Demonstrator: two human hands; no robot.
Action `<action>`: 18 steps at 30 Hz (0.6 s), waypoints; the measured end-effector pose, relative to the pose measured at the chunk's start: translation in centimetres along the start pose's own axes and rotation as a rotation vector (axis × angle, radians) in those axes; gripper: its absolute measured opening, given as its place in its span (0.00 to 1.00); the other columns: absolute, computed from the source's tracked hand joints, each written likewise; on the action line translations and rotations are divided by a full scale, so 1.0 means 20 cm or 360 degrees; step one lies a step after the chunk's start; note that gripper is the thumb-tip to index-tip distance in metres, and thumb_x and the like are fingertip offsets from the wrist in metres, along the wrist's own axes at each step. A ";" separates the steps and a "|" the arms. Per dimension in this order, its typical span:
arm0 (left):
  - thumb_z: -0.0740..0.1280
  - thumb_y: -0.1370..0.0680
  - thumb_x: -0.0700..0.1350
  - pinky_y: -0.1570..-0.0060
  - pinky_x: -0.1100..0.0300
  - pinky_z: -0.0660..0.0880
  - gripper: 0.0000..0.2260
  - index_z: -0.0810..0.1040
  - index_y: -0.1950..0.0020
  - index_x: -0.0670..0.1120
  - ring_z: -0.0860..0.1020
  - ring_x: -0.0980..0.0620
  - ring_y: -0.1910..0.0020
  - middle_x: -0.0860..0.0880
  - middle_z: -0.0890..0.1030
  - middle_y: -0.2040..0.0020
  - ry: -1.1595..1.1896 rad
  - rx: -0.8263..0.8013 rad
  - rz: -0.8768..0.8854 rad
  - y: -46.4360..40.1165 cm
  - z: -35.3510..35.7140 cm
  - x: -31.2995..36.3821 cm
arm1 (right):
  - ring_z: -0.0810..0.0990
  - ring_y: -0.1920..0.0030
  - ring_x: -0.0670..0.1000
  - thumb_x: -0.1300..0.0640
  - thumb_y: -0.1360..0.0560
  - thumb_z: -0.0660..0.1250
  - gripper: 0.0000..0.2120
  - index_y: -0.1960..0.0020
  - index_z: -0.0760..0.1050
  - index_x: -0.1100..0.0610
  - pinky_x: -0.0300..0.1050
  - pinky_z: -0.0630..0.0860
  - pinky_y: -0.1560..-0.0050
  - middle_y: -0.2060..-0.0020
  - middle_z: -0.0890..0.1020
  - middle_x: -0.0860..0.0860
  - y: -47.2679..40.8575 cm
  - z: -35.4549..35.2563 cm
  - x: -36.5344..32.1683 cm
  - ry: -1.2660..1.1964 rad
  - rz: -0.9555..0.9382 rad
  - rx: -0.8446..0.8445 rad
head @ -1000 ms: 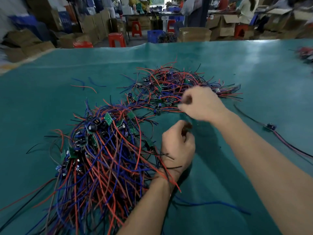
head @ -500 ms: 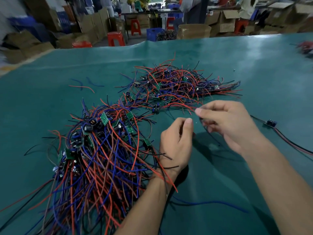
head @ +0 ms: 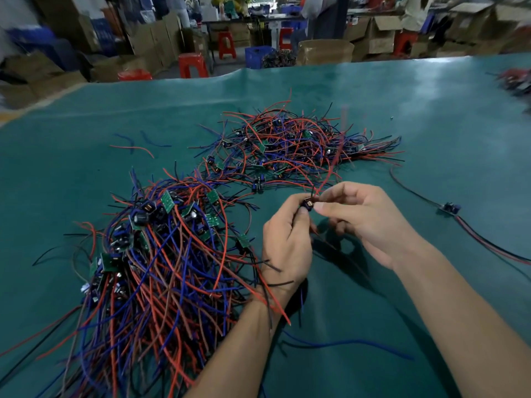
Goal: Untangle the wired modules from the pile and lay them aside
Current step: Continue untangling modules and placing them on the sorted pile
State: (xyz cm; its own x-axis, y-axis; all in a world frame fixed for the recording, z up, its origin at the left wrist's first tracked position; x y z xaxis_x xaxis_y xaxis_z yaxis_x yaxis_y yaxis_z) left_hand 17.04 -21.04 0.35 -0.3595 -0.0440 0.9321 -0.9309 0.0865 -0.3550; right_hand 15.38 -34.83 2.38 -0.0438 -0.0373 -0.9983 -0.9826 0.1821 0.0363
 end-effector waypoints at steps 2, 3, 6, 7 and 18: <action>0.58 0.22 0.44 0.64 0.53 0.70 0.11 0.80 0.52 0.47 0.71 0.52 0.70 0.54 0.75 0.70 0.0050 -0.0011 -0.0023 0.00 0.00 -0.01 | 0.76 0.69 0.47 0.67 0.30 0.76 0.11 0.51 0.81 0.58 0.38 0.69 0.70 0.61 0.81 0.53 -0.01 0.00 0.01 -0.0147 0.0056 -0.0064; 0.57 0.22 0.44 0.65 0.53 0.69 0.11 0.80 0.53 0.47 0.70 0.52 0.70 0.53 0.74 0.71 0.0064 -0.0019 -0.0026 0.01 0.01 -0.01 | 0.76 0.68 0.46 0.65 0.31 0.76 0.12 0.49 0.82 0.58 0.38 0.70 0.70 0.60 0.81 0.53 -0.01 0.01 0.02 -0.0205 0.0091 -0.0128; 0.58 0.24 0.45 0.66 0.52 0.65 0.10 0.77 0.60 0.47 0.67 0.50 0.71 0.53 0.71 0.73 0.0088 -0.0051 -0.0086 0.01 0.01 -0.02 | 0.78 0.65 0.46 0.59 0.33 0.76 0.12 0.50 0.87 0.56 0.38 0.75 0.64 0.58 0.84 0.51 -0.01 0.04 0.03 -0.0296 0.0103 -0.0335; 0.58 0.24 0.45 0.66 0.52 0.64 0.10 0.75 0.63 0.49 0.66 0.50 0.71 0.54 0.70 0.73 0.0090 -0.0069 -0.0119 0.01 0.02 -0.02 | 0.80 0.63 0.47 0.58 0.33 0.76 0.10 0.52 0.88 0.56 0.40 0.78 0.62 0.57 0.86 0.52 -0.01 0.04 0.03 -0.0322 0.0076 -0.0336; 0.63 0.23 0.48 0.64 0.55 0.71 0.11 0.84 0.55 0.46 0.72 0.54 0.71 0.56 0.75 0.73 -0.0338 -0.0048 0.0002 -0.01 0.02 -0.04 | 0.76 0.69 0.46 0.55 0.31 0.77 0.07 0.59 0.87 0.59 0.37 0.71 0.71 0.62 0.84 0.55 -0.05 -0.04 0.04 -0.0229 -0.0104 0.0115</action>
State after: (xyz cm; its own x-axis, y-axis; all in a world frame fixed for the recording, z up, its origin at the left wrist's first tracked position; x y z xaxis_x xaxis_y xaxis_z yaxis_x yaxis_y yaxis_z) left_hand 17.40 -21.36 -0.28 -0.3696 -0.2522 0.8943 -0.9291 0.1165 -0.3511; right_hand 16.24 -35.79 1.61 0.0512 0.0886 -0.9948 -0.9668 0.2541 -0.0272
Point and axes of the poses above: each hand's wrist, its own y-axis away from the middle knuckle, its own z-axis out of the palm, x = y × z, the point moved 6 cm from there along -y, towards the middle knuckle
